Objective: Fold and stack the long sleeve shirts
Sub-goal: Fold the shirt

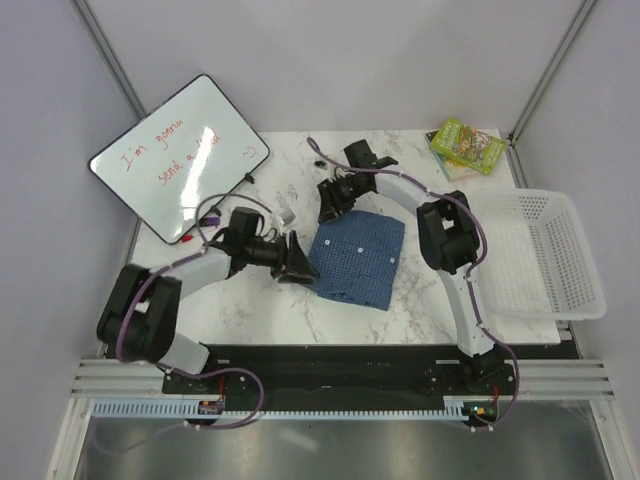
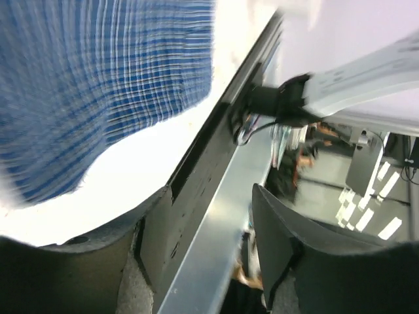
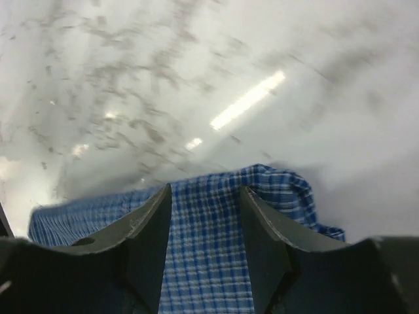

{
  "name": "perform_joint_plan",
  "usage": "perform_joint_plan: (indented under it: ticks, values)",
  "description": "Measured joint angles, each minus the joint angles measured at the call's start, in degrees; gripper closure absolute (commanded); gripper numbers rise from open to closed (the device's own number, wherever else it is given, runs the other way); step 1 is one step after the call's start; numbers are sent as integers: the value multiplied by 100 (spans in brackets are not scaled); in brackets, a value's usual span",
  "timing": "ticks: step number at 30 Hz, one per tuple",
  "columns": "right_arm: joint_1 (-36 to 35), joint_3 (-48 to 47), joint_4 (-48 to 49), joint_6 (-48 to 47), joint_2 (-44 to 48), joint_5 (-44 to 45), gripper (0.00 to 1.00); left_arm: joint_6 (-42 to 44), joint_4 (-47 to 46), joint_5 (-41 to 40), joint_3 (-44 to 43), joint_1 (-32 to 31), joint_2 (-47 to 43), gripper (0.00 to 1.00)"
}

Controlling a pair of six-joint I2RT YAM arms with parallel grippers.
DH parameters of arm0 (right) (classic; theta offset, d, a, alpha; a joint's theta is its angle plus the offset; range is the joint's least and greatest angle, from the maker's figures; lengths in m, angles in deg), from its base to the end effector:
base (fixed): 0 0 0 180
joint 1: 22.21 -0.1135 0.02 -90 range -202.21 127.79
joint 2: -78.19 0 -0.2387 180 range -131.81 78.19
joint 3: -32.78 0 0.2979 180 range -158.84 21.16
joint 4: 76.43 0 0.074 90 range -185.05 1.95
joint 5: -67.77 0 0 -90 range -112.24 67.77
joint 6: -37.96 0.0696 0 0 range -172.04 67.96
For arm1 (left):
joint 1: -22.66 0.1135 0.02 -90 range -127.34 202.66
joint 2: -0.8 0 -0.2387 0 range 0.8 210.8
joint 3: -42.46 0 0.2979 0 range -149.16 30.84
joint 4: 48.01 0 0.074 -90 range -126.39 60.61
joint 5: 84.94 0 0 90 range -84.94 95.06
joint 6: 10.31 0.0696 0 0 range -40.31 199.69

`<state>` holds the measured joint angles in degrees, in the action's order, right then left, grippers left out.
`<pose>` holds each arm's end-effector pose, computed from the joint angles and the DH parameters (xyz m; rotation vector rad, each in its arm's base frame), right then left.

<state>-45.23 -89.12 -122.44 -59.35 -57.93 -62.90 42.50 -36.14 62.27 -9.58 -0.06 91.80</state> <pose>0.4827 0.2544 0.0957 -0.9071 2.3890 1.0260 0.2784 -0.1800 0.0783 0.1697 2.5925 -1.6582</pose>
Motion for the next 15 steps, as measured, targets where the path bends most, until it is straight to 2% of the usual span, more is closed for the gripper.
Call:
perform_joint_plan:
  ticks: [2, 4, 7, 10, 13, 15]
  values:
    - [-363, -243, -66, -293, 0, 63, 44, 74, 50, 133, 133, 413, -737, 31]
    - [-682, -323, -105, -507, 101, 35, 45, 173, 94, 103, 142, 1110, -1349, 26]
    - [-859, -114, -282, -656, 527, 7, 46, 317, 129, -229, 146, 1858, -1775, 23]
    - [-756, 501, -343, -715, 1331, 120, 48, 352, 122, -540, 149, 1899, -1596, 17]
    - [-595, 1161, -463, -813, 2258, 339, 51, 345, 70, -922, 118, 1792, -894, 16]
    - [-531, 1405, -490, -839, 2566, 479, 53, 321, -13, -1113, 116, 1709, -481, 16]
